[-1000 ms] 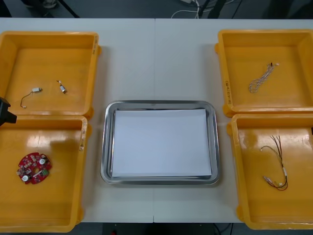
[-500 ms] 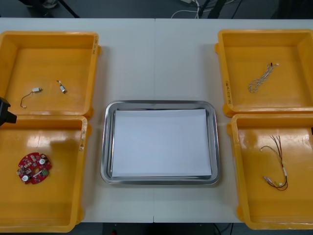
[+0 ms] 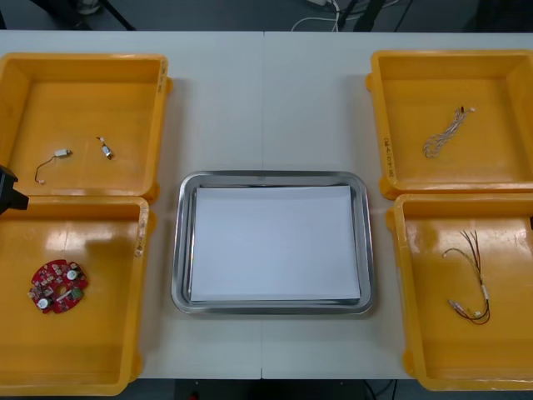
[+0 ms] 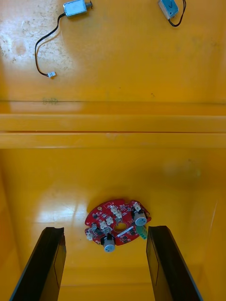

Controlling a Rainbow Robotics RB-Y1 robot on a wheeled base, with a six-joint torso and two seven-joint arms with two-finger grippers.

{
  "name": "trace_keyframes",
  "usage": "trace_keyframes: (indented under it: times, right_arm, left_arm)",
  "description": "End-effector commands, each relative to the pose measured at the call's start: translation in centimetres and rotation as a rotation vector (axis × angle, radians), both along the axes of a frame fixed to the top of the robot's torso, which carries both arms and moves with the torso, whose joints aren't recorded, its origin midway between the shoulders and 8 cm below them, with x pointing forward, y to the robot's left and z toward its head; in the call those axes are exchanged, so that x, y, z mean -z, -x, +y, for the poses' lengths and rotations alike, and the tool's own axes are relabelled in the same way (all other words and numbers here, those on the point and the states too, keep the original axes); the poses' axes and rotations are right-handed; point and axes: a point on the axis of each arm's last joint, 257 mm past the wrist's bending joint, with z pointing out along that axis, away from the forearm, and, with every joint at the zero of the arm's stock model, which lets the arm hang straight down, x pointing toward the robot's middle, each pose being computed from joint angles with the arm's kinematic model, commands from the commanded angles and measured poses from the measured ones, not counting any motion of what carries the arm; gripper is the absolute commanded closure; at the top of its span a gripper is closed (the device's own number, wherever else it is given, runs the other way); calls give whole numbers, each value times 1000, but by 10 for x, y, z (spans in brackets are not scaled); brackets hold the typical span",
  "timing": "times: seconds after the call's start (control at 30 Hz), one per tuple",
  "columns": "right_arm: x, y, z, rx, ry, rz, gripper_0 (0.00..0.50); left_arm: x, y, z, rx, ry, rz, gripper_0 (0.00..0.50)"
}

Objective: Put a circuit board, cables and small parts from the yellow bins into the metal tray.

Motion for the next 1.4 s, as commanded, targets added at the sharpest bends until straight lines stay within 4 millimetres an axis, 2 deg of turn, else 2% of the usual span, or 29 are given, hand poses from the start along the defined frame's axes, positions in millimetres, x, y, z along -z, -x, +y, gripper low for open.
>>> trace_keyframes:
  times: [0.03,1.13,1.17,1.23,1.4]
  right_arm:
    - [1,3,5,-24,17,0,0]
    - [1,3,5,-24,17,0,0]
    - [1,3,5,-24,17,0,0]
    - [1,3,5,-24,17,0,0]
    - [-6,0,2,-21,26,-15,0]
  left_arm:
    - [-21,0,15,53,-77,-42,0]
    - [-21,0,15,53,-77,-42,0]
    - [14,13,6,50,-30,33,0]
    - [18,14,4,45,-20,37,0]
    - [15,11,5,38,-24,29,0]
